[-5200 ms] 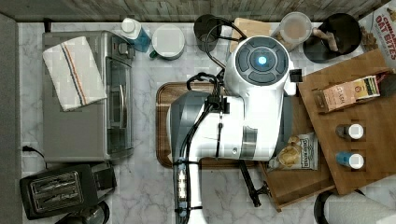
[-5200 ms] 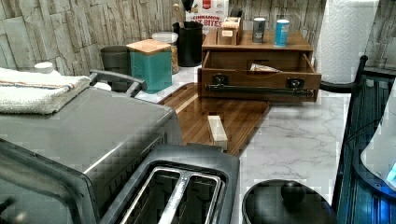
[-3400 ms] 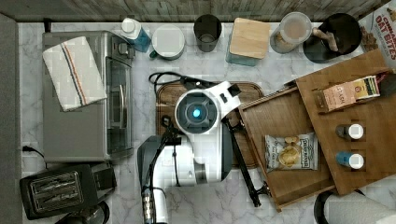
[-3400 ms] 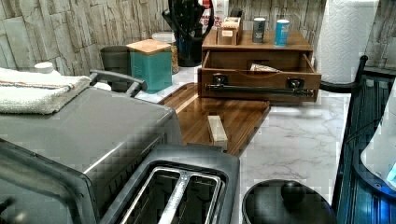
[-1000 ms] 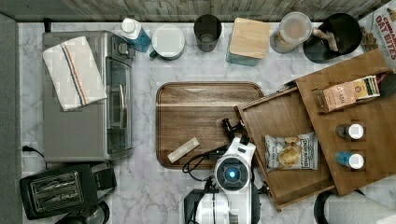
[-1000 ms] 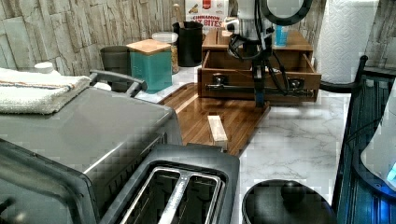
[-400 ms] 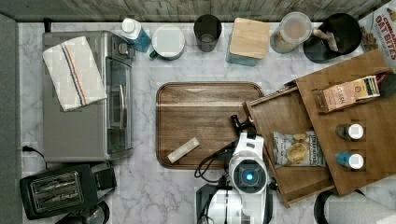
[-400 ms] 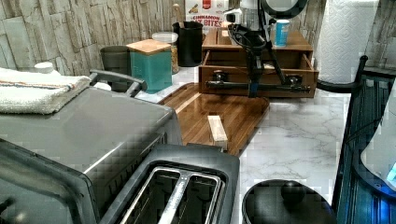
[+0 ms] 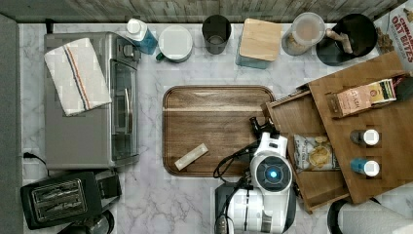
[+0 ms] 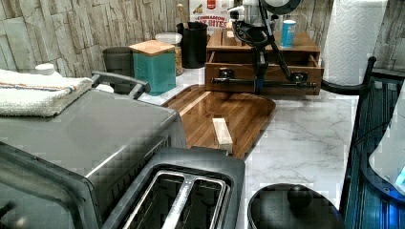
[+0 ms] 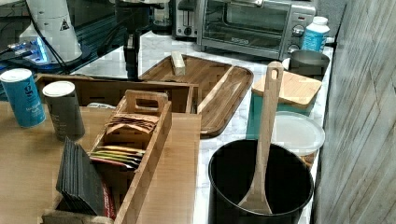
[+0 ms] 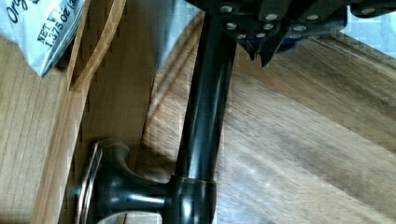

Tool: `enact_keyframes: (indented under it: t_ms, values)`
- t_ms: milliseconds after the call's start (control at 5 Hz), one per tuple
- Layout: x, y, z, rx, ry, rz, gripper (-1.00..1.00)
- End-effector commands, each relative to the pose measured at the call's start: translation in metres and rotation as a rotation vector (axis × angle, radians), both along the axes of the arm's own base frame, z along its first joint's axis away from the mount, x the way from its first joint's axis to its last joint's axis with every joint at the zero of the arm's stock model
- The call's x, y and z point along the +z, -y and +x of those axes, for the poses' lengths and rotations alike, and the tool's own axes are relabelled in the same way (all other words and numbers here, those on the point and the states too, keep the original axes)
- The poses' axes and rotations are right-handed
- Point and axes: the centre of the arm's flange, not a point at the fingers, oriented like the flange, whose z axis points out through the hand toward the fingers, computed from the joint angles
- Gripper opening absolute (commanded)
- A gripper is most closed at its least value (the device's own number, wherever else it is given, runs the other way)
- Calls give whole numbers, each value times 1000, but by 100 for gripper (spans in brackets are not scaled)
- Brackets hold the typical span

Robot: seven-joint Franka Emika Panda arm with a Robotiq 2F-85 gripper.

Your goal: Close the drawer.

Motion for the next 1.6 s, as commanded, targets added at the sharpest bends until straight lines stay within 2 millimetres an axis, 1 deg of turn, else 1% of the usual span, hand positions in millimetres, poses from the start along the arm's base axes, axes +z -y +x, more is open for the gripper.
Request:
enact_keyframes:
  t_ms: [200, 400, 600, 800, 1600]
  values:
    - [65, 189, 87, -59, 185, -36, -100]
    - [88, 220, 91, -104, 204, -102, -100]
    - [111, 243, 93, -153, 181, -166, -100]
    - [103, 257, 91, -169, 238, -172, -100]
    - [102, 257, 91, -169, 238, -172, -100]
